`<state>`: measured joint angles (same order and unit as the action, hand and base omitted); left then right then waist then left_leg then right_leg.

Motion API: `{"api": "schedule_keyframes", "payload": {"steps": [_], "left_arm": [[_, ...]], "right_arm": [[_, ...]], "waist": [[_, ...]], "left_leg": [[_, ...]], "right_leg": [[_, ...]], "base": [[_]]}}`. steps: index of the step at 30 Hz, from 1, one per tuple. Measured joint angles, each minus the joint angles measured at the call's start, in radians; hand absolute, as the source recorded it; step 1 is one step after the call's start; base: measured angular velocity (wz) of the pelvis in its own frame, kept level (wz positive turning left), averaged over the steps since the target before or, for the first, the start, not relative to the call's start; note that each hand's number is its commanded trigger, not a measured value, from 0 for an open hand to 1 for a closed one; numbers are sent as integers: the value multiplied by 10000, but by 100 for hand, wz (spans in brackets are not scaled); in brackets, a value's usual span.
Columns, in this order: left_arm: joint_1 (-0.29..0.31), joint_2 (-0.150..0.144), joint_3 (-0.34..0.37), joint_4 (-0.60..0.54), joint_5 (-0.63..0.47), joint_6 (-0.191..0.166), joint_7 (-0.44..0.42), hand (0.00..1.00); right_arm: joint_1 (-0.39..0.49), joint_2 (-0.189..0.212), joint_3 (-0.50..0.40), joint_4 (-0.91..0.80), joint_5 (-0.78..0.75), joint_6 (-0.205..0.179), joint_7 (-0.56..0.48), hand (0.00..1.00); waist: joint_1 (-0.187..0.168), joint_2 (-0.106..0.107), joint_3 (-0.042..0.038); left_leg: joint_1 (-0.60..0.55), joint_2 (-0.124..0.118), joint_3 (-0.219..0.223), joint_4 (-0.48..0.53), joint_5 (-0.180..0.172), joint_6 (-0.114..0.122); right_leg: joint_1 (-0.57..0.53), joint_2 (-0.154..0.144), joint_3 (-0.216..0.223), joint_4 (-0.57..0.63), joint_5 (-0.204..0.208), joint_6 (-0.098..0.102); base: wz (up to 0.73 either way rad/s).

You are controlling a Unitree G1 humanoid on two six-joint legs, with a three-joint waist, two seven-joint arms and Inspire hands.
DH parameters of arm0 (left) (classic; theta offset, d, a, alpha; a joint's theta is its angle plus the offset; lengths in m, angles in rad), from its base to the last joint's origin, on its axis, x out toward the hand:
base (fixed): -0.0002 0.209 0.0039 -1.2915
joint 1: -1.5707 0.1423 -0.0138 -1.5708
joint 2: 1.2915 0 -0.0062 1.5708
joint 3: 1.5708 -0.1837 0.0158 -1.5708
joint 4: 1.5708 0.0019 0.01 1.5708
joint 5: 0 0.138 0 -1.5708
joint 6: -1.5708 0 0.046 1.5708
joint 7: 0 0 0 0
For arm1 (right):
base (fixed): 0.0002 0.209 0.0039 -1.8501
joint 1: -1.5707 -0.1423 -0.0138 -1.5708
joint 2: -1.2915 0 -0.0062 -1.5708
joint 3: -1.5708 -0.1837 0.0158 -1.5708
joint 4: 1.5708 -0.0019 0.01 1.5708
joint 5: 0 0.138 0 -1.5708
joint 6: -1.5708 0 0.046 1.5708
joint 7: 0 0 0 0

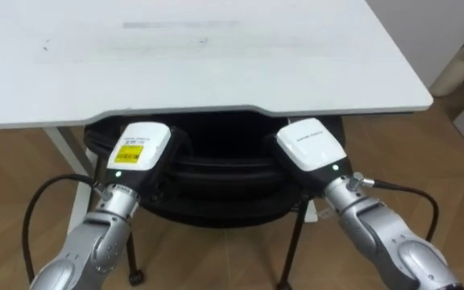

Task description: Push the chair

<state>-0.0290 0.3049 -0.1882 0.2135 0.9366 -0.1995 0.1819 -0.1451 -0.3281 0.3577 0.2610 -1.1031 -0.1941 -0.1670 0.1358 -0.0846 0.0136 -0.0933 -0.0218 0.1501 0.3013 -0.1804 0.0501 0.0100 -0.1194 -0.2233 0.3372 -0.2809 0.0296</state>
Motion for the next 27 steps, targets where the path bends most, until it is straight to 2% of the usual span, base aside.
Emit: {"api": "schedule_keyframes", "payload": {"steps": [1, 2, 3, 4, 5, 11, 13, 16, 20, 24, 26, 27], "left_arm": [[7, 0, 12, 13, 0, -22, -13, 100], [15, 2, 11, 7, 0, -39, -12, 100], [15, 1, 11, 6, 1, -41, -13, 100], [15, -1, 8, 1, 2, -40, -13, 26], [15, 1, 8, -9, 6, -39, -12, 0], [33, -69, 12, -107, -74, 64, -311, 0], [35, -137, 116, -119, -852, 64, -536, 0], [11, -450, 297, -120, -1824, 283, -786, 0], [-104, -582, 479, -227, -2761, 471, -1152, 0], [-114, -647, 671, -446, -2746, 528, -1409, 0], [-195, -645, 793, -705, -2744, 643, -1575, 0], [-197, -642, 924, -748, -2746, 653, -1593, 0]], "right_arm": [[3, 0, 0, 0, 8, -3, 31, 17], [4, 0, -1, 0, 25, -1, 58, 1], [4, -1, -1, 0, 29, 3, 66, 0], [4, 2, -1, -25, 39, 35, 93, 0], [3, 26, -1, -86, 72, 117, 187, 0], [4, 53, -1, -415, 773, 661, 888, 0], [4, 48, -1, -505, 857, 884, 968, 0], [0, 41, -84, -725, 854, 1098, 1120, 0], [-2, 15, -430, -818, 851, 1060, 1261, 0], [-64, -47, -705, -829, 803, 923, 1269, 0], [-291, -582, -736, -1170, 754, 712, 1584, 0], [-440, -924, -789, -1263, 708, 592, 1721, 0]], "waist": [[-21, 2, -1], [-35, -5, -5], [-39, -11, -9], [-44, -10, -15], [-41, -16, -21], [-120, -79, -94], [-86, -111, -124], [-60, -160, -159], [-205, -183, -156], [-270, -255, -121], [-344, -304, -105], [-496, -348, -80]], "left_leg": [[28, -20, -18, -36, 11, 16], [56, -41, -29, -102, 30, 34], [65, -58, -32, -144, 54, 50], [76, -71, -31, -230, 96, 60], [109, -81, -21, -364, 171, 71], [299, -116, -135, -564, 268, 94], [393, -135, -151, -643, 304, 96], [552, -137, -177, -674, 310, 87], [493, -168, -276, -688, 392, 86], [435, -208, -308, -762, 476, 113], [191, -221, -305, -764, 565, 148], [150, -229, -308, -763, 596, 165]], "right_leg": [[60, -3, -18, -126, 29, 26], [92, -5, -48, -135, 61, 46], [92, -12, -49, -151, 73, 57], [99, -12, -50, -246, 129, 71], [113, -6, -52, -338, 209, 72], [473, 41, -234, -802, 409, 100], [564, 35, -255, -828, 416, 104], [729, 40, -290, -842, 417, 105], [755, 30, -397, -812, 430, 85], [642, -14, -417, -763, 433, 90], [360, -60, -416, -619, 433, 91], [333, -62, -414, -619, 444, 102]], "base": [[4], [5], [0], [0], [0], [7], [2], [1], [8], [3], [4], [7]]}}
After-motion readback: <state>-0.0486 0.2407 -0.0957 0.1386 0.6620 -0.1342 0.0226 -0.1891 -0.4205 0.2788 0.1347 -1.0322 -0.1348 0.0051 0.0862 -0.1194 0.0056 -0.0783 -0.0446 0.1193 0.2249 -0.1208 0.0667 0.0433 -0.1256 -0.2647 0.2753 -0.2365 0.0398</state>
